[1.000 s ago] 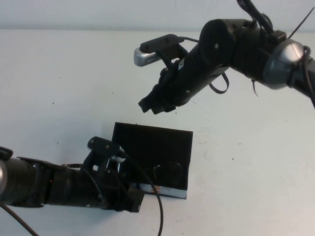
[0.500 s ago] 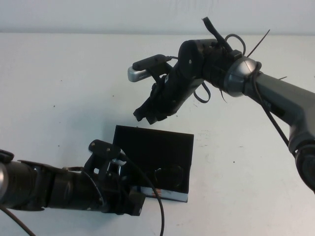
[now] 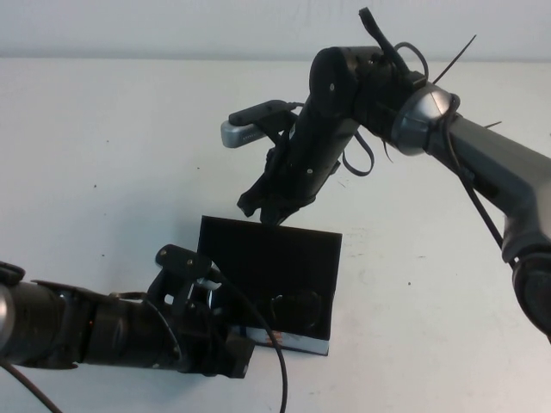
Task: Return glasses to glasses case
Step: Close the glasses case
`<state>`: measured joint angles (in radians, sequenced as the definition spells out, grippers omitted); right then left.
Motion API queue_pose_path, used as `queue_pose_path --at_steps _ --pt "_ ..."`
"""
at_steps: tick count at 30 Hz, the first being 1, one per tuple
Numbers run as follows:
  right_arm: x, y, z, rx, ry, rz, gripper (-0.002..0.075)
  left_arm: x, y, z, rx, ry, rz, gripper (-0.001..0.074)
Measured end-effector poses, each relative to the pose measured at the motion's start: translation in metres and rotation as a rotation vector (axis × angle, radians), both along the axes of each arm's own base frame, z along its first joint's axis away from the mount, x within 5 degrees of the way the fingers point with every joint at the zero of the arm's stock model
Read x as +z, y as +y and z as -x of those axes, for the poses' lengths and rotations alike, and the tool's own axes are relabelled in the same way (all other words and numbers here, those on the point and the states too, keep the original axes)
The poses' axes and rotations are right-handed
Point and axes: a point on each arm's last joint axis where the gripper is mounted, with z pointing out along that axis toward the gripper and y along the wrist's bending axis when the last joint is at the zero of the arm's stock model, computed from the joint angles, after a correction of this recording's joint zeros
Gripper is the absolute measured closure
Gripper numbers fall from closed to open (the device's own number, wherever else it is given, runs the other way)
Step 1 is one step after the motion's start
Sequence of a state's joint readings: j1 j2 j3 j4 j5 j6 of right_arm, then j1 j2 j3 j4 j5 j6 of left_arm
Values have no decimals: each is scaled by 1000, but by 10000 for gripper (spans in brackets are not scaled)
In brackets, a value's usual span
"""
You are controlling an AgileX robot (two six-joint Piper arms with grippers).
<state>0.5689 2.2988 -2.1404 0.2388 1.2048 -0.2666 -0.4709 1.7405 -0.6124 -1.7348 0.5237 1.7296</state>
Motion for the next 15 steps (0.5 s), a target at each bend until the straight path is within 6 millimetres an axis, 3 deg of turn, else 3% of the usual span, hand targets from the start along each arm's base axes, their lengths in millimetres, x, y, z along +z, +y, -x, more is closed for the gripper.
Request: queue_pose_path --at_steps 9,15 --pt "3 5 5 12 52 -59 739 0 0 0 -6 -6 -2 736" --pt "-6 -2 27 17 136 -22 739 0 0 0 -10 -12 -7 736"
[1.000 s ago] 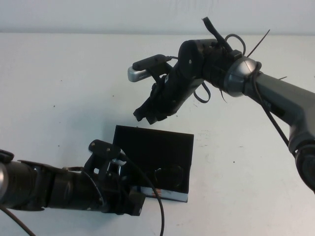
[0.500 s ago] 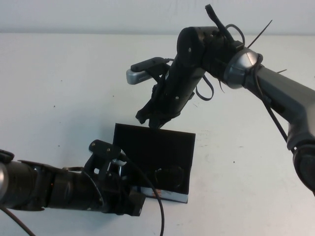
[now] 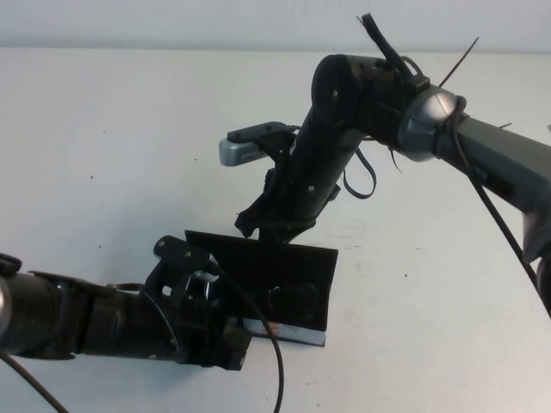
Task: Return glasses to glasses case
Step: Close the glasses case
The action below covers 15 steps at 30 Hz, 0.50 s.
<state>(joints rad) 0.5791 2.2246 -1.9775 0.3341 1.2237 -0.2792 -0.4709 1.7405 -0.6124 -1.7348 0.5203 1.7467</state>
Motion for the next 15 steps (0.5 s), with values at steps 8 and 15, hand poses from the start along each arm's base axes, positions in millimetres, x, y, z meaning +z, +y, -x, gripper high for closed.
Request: queue_pose_path --at_steps 8,15 --pt "18 -6 42 36 42 9 739 0 1 0 -2 -11 -10 736" --pt "7 -4 62 62 101 36 739 10 8 5 -2 -28 -63 736"
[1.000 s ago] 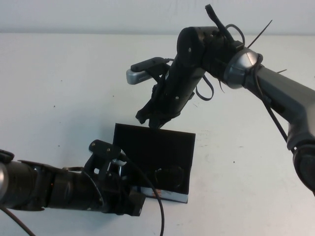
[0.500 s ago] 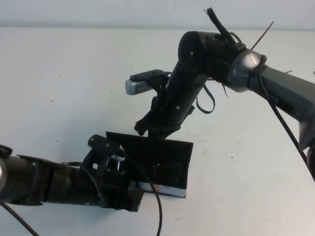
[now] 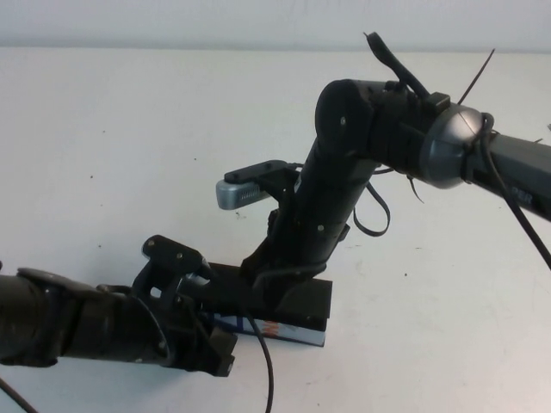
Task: Return glasses to glasses case
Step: Close the glasses case
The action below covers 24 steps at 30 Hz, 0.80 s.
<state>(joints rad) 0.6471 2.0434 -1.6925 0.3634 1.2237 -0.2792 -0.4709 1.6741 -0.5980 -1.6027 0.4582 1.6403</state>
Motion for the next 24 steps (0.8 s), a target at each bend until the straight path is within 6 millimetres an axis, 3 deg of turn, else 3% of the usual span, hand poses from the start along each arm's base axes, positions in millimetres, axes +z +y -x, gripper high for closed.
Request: queue_pose_path --at_steps 11,18,24 --pt "-17 1 -1 -1 34 26 739 31 21 40 21 -45 37 736" --pt "-17 1 -1 -20 41 27 739 84 32 66 15 -243 168 736" --pt "-18 1 -1 -39 51 32 739 133 47 101 -11 -457 302 736"
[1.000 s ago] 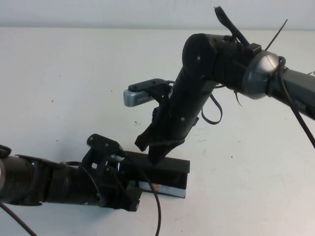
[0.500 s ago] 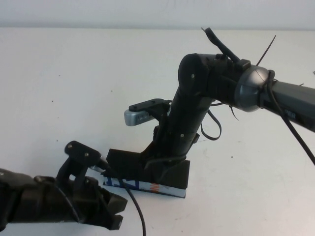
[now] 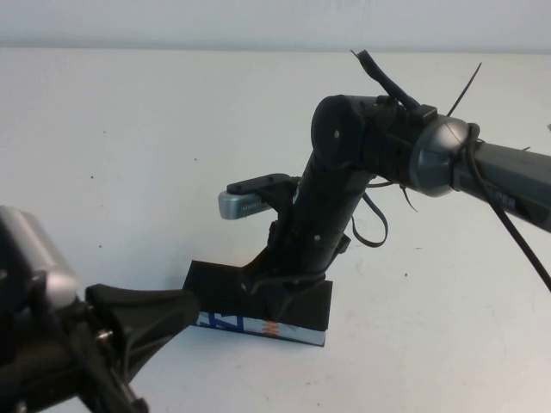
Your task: Return glasses to glasses case
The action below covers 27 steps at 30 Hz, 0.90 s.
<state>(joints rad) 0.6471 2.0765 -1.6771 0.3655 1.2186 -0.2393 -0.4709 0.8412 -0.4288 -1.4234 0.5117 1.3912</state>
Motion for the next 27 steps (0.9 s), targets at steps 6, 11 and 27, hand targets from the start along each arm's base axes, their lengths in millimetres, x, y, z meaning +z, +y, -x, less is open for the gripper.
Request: queue_pose_path --at_steps 6,11,27 --pt "-5 0 -1 7 4 11 739 26 22 40 1 -177 38 736" --pt "-5 0 -1 32 -9 4 739 37 39 69 26 -251 85 736" --pt "146 -60 76 16 -298 -188 739 23 79 92 283 -383 -60 736"
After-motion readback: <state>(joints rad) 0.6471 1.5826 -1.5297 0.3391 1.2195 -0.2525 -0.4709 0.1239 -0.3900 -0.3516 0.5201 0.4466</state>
